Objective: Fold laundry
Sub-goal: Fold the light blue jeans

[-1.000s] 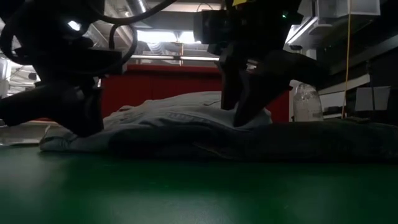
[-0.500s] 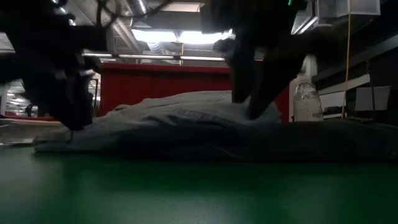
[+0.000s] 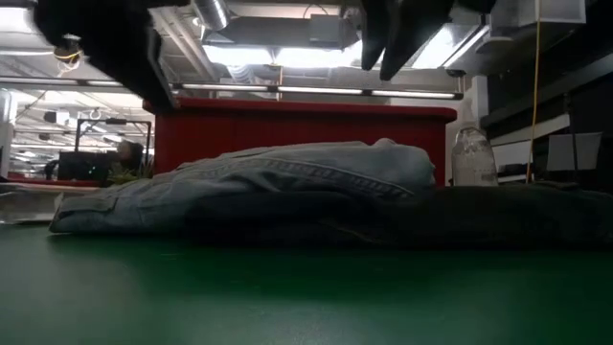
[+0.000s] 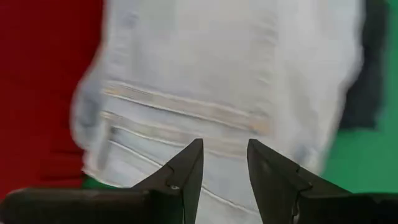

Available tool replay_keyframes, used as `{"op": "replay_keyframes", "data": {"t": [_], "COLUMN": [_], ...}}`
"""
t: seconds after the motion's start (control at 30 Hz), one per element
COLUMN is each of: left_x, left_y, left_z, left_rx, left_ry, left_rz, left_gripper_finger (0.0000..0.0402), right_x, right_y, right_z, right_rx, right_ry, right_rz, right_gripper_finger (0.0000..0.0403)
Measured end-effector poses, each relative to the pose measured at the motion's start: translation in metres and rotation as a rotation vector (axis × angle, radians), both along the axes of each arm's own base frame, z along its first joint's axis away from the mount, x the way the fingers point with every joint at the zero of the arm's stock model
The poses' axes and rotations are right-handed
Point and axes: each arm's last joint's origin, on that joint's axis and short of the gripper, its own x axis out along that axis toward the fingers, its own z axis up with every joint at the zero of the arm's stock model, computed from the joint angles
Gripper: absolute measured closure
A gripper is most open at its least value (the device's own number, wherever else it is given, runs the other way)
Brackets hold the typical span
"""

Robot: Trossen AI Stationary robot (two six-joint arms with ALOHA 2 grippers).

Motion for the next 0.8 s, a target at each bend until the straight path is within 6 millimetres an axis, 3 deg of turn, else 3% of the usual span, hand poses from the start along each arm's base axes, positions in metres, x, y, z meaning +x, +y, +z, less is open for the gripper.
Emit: {"op": "replay_keyframes", "data": {"t": [0.3,0.5,0.8], "left_x": [0.016,0.017,0.008], "left_y": [0.05,0.086,0.102], "left_z": [0.001,-0.013,-0.054], "left_rx": [0.068,0.068,-0.06], "left_ry": [-0.038,-0.018,-0.028], "left_rz": [0.223,0.367,0.394], "left_gripper_finger": [0.0281,0.0281,0.0281], "right_x": [0.012,0.022,0.015], "right_y": [-0.063,-0.101,-0.116], "right_z": [-0.009,-0.038,-0.079], "right_rx": [-0.081,-0.072,-0.004], "right_ry": [0.039,0.008,0.075], "right_rz": [-0.154,-0.256,-0.301], "right_gripper_finger": [0.0221,0.0221,0.0221]}}
